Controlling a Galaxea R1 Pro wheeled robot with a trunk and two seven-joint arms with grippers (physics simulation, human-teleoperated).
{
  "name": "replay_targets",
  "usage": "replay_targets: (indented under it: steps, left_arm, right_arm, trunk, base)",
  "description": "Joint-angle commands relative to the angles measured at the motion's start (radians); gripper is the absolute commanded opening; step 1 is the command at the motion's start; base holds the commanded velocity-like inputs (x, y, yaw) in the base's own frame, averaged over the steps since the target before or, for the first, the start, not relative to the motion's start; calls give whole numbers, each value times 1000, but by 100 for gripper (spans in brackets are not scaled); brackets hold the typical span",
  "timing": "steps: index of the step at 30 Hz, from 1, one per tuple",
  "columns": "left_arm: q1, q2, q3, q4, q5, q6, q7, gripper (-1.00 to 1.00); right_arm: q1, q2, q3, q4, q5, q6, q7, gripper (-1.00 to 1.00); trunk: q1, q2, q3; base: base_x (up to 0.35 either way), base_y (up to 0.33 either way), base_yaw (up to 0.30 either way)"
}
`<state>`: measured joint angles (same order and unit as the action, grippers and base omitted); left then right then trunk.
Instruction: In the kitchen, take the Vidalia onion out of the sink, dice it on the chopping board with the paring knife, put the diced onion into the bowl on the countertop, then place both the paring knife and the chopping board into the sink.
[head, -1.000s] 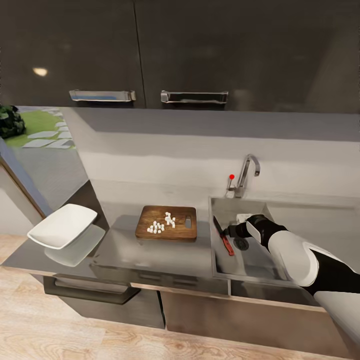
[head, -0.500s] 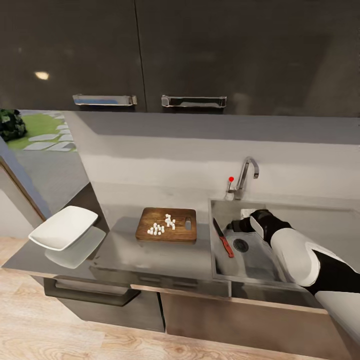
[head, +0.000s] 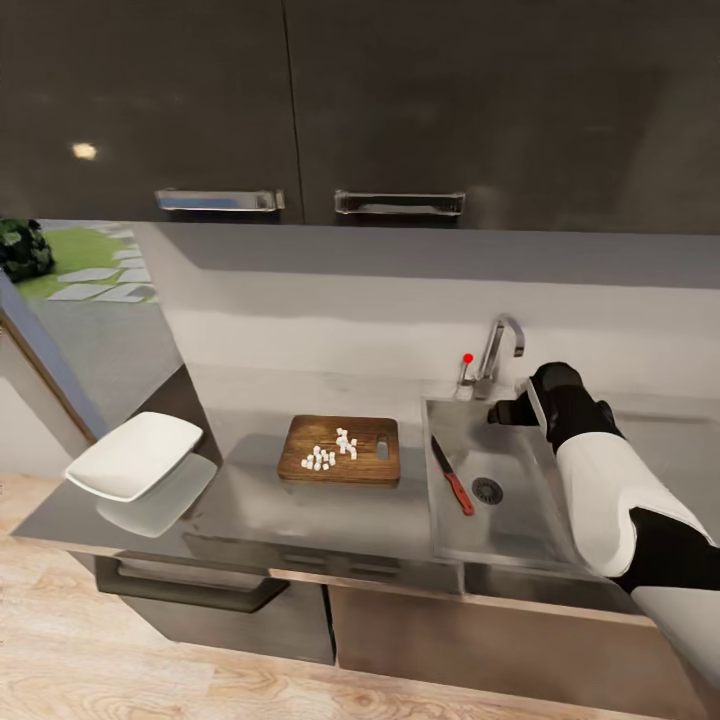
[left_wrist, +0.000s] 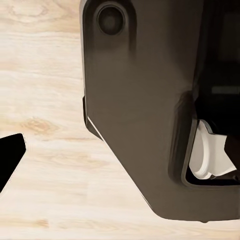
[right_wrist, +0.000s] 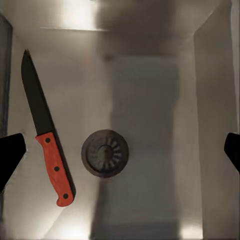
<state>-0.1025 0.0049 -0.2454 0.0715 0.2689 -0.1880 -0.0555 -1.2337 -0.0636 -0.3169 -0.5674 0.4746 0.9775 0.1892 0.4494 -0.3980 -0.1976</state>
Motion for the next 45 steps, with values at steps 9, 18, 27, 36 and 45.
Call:
replay_targets:
  steps: [9, 18, 27, 36, 45]
  left_arm:
    - [-2, 0, -8, 4, 10, -6, -6, 100]
    - [-2, 0, -8, 5, 10, -7, -6, 100]
    - [-2, 0, -8, 5, 10, -7, -6, 100]
    - [-2, 0, -8, 5, 10, -7, -6, 100]
    - [-2, 0, -8, 5, 10, -7, -6, 100]
  right_arm:
    - [-1, 5, 30, -5, 10, 7, 9, 100]
    - [-1, 8, 37, -1, 8, 6, 9, 100]
    - [-1, 40, 36, -3, 9, 7, 9, 100]
    - [-1, 112, 128, -3, 7, 6, 10, 100]
    - [-1, 166, 137, -10, 8, 6, 10, 100]
  trunk:
    - [1, -2, 0]
    - [1, -2, 5]
    - [1, -2, 9]
    - [1, -2, 9]
    - [1, -2, 9]
  base:
    - [0, 284, -205]
    - [0, 185, -255]
    - [0, 111, -135]
    - [0, 277, -3]
    - [0, 59, 0]
